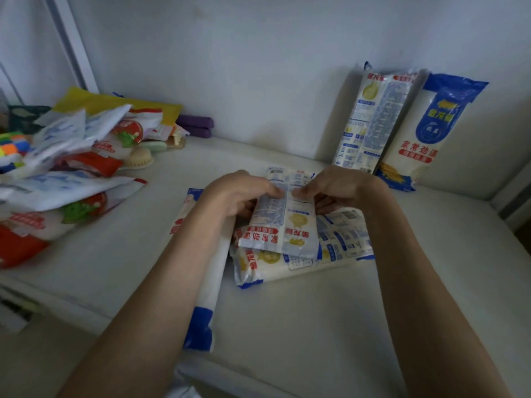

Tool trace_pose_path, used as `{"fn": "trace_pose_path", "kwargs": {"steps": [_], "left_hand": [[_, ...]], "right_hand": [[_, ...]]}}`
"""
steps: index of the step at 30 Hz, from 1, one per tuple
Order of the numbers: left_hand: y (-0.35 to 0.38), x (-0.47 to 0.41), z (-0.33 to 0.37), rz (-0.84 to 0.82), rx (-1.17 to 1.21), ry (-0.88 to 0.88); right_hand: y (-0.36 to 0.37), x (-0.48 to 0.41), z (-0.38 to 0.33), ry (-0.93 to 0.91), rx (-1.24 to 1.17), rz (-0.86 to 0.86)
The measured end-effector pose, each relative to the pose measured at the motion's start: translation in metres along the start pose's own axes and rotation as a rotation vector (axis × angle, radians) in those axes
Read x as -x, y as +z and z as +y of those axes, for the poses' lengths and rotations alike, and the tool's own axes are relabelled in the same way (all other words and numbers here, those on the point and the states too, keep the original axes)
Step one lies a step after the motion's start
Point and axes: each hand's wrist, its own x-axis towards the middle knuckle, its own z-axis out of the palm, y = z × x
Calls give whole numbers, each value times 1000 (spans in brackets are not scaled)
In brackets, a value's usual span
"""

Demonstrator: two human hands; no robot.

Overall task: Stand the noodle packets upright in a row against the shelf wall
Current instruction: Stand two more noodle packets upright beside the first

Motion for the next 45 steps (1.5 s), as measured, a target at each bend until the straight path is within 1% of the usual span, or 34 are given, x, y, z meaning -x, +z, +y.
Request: {"fn": "trace_pose_path", "kwargs": {"steps": [4, 10, 14, 18, 20, 23, 27, 30, 34, 36, 38, 41, 43, 45], "left_hand": [[-1, -1, 0, 3, 44, 27], [4, -5, 7, 57, 74, 79], [7, -12, 25, 55, 140, 191], [16, -26, 49, 89, 220, 323], [22, -37, 60, 127, 280, 392], [29, -56, 70, 158, 340, 476], [40, -78, 74, 190, 346, 594], [46, -90, 76, 199, 346, 646], [58, -105, 60, 204, 381, 723], [54, -112, 51, 162, 352, 742], [44, -117, 43, 77, 238, 722], [39, -126, 26, -26, 30, 625], [39, -134, 18, -14, -55, 608], [39, -138, 17, 41, -64, 607]], "right_hand": [[-3, 5, 1, -42, -40, -37], [-15, 2, -5, -95, -100, 17], [-24, 3, -9, -197, -210, 133], [-34, -2, -11, -343, -418, 324], [-37, -6, -10, -404, -455, 408], [-36, -9, -8, -490, -468, 441], [-33, -14, -4, -606, -503, 468], [-33, -23, 3, -666, -533, 494], [-35, -32, 15, -685, -507, 529], [-34, -37, 19, -659, -473, 577], [-31, -44, 22, -581, -434, 645], [-26, -52, 27, -439, -306, 702], [-22, -55, 29, -353, -211, 733], [-17, -57, 28, -326, -216, 762]]}}
